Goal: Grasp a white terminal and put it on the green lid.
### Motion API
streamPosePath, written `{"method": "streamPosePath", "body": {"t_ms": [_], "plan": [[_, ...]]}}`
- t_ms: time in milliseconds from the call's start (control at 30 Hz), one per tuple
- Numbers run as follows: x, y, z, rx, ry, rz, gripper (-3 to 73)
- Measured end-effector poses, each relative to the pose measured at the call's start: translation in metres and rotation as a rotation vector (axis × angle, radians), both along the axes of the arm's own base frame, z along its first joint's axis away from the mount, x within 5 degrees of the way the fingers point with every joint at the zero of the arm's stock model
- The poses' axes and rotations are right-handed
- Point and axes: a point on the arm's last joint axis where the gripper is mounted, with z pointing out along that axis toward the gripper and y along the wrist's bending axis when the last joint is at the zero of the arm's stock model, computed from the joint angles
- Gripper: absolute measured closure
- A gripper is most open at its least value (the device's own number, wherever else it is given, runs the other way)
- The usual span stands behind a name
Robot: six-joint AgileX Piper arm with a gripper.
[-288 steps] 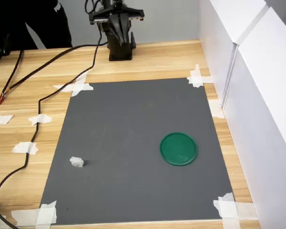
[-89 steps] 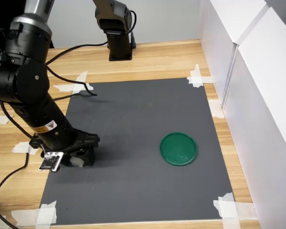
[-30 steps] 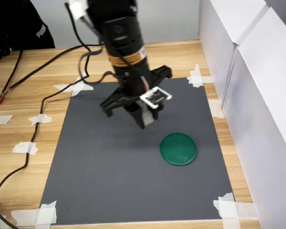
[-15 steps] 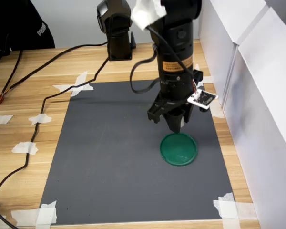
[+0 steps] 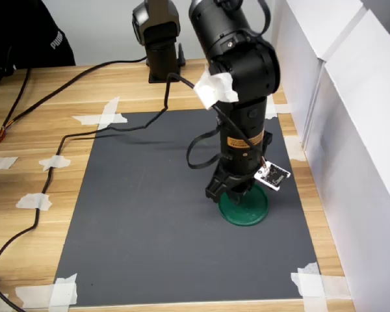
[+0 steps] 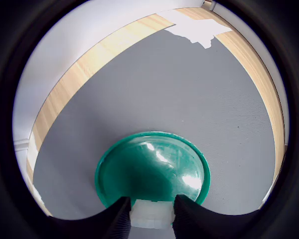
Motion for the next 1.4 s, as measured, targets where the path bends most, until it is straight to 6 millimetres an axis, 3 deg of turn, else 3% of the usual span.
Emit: {"method": "streamPosePath", "body": {"t_ms": [333,600,800,900,1033,1133,1200,1400], "plan": [[0.002,0.001,-0.006,-0.007,0.001,0.028,37.0],[0.003,0.001,0.001,0.007,-0.033,0.029,15.9],[-0.003,-0.001,0.028,0.039,-0.089,0.021,11.2],[-0.012,-0.005,0.06,0.076,-0.154,-0.006,11.9],[-0.036,-0.015,0.112,0.139,-0.258,-0.047,16.3],[-0.06,-0.026,0.14,0.171,-0.341,-0.052,23.4],[-0.08,-0.036,0.153,0.19,-0.388,-0.059,31.3],[-0.144,-0.064,0.167,0.253,-0.491,-0.106,62.5]]}}
